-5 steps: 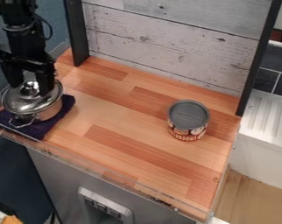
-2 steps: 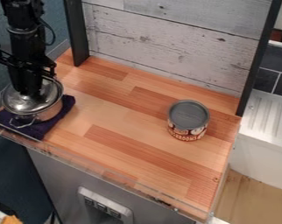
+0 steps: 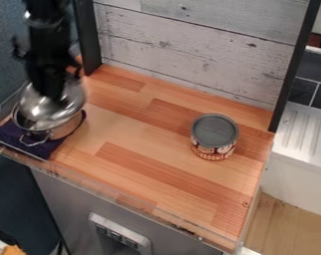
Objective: Open the silver pot and place the tray in the lower right corner of the table
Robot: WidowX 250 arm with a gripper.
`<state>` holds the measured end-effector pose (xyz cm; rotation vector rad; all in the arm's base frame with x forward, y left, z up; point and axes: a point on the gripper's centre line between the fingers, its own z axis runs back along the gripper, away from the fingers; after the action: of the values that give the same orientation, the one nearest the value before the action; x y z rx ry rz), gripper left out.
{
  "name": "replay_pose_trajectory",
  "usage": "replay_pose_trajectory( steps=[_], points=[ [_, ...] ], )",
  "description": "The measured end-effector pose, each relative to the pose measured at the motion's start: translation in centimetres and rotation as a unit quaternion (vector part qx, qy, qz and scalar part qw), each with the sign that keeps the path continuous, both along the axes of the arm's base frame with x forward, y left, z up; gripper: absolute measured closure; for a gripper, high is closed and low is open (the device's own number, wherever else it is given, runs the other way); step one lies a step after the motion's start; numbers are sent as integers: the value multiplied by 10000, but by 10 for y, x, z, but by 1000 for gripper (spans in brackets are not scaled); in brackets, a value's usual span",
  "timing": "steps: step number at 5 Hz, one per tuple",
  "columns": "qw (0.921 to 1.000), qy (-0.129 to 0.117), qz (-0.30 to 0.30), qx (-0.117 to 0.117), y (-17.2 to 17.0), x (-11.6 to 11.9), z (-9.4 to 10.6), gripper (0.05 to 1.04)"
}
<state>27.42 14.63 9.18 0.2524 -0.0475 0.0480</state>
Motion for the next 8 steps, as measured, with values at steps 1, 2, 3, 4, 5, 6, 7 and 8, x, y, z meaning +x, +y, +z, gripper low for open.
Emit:
replay_pose_trajectory(
  steps=[1, 2, 3, 4, 5, 6, 7, 8],
  points=[
    [9974, -318, -622, 169, -53, 4, 25, 803],
    [9934, -217, -1126, -31, -93, 3, 18, 803],
    [9870, 103, -1492, -583, -131, -2, -10, 803],
    [9845, 490, -1491, -781, -145, -14, -32, 803],
    [9803, 762, -1537, -981, -160, -22, -48, 803],
    [9742, 994, -1740, -1042, -176, -22, -67, 803],
    [9691, 1057, -1962, -1056, -189, -10, -81, 803],
    [9657, 1047, -2088, -1134, -202, 1, -86, 803]
  ],
)
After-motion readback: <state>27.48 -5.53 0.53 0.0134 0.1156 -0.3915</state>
